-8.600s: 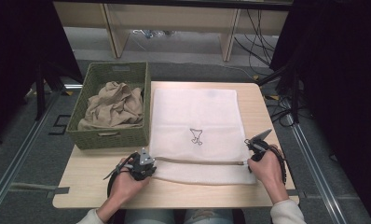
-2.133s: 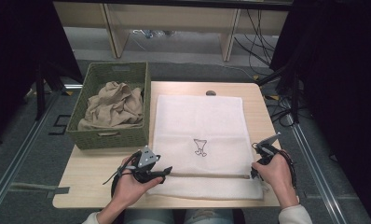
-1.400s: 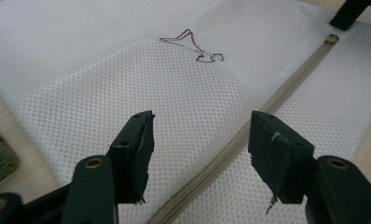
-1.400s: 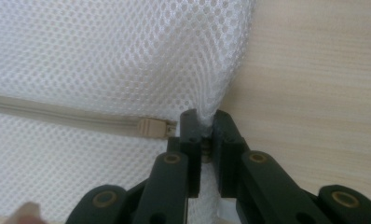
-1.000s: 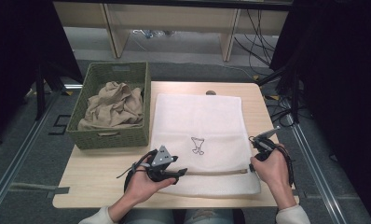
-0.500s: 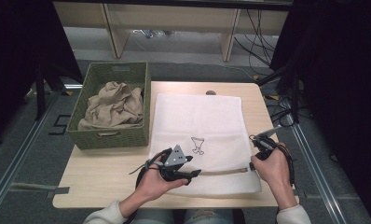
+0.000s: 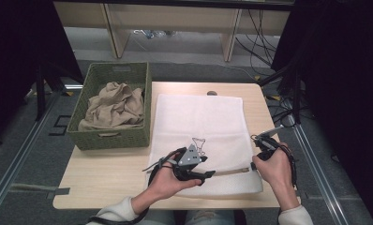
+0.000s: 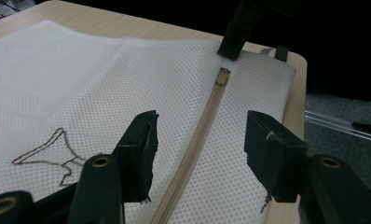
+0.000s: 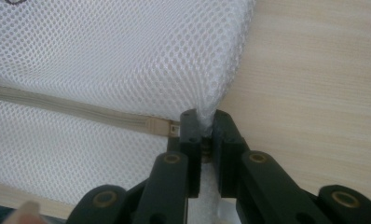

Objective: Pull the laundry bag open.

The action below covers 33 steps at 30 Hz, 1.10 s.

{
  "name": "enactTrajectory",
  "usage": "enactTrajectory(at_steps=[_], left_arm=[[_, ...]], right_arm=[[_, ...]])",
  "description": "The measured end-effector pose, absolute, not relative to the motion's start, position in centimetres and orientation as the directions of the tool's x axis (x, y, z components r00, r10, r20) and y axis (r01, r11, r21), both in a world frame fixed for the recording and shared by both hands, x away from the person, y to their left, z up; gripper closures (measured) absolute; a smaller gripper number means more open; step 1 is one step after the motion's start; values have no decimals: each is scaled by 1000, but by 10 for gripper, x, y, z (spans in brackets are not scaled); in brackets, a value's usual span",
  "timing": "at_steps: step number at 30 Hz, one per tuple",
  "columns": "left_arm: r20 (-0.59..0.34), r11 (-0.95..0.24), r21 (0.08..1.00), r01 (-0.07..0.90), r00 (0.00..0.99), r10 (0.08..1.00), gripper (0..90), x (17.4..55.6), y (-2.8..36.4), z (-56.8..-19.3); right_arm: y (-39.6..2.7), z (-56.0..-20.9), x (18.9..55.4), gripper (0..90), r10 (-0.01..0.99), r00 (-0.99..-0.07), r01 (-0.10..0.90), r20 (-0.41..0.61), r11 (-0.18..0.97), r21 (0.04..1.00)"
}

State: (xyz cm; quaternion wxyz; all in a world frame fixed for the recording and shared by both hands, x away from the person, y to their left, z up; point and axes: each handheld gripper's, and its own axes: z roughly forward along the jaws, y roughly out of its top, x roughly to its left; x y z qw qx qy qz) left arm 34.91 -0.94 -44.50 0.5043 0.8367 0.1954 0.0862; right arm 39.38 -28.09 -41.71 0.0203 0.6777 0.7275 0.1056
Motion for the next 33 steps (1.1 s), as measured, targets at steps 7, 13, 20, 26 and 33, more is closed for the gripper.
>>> enactTrajectory(at_steps=[7,13,20,26,33], left_arm=[[-56,-422,877,230,921,385,440,349,-27,-447],[-58,-420,879,225,925,376,443,351,-40,-450],[-66,-436,870,229,932,356,445,352,-55,-456],[-73,-443,867,228,938,340,444,353,-67,-464],[-67,-451,868,210,948,312,440,354,-82,-470]], right_arm=[[-284,-417,395,848,986,-127,975,104,105,194],[-283,-417,394,848,988,-122,975,100,100,199],[-284,-415,393,848,986,-129,973,104,106,203],[-284,-414,392,848,986,-128,972,107,104,209],[-280,-411,390,848,989,-92,976,111,68,205]])
